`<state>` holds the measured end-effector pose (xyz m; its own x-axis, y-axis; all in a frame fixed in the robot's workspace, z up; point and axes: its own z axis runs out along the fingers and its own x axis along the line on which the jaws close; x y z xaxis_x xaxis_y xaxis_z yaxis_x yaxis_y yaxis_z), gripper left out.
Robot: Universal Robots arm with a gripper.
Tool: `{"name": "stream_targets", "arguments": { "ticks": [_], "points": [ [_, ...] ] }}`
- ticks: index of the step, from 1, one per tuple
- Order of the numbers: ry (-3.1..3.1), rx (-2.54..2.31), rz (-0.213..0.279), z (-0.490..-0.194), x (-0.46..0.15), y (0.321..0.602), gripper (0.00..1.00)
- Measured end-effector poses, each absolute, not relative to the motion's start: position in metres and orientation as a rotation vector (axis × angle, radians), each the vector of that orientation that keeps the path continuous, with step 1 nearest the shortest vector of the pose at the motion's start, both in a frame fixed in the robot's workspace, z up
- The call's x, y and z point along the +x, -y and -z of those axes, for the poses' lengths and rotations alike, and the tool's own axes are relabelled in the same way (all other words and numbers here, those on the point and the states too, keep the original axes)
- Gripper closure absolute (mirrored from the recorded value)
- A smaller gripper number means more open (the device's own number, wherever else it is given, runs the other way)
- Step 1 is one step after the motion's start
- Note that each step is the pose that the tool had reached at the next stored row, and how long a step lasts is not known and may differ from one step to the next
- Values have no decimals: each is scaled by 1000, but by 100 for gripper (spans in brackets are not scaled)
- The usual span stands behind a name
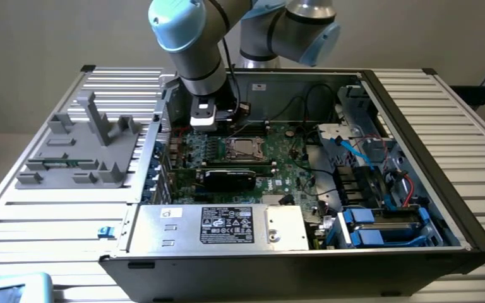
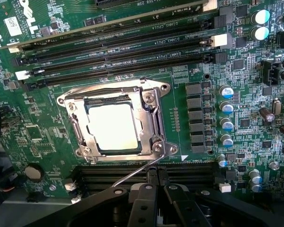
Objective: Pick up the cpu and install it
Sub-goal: 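Install the first cpu locking lever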
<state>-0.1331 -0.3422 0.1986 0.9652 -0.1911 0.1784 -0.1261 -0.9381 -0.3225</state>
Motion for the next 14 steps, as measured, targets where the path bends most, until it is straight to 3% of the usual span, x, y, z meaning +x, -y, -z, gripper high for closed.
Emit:
{"name": "stream_targets", "arguments": {
  "ticks": [14],
  "points": [
    [-232, -2802, 299, -196, -129, 342, 89]
  ]
}}
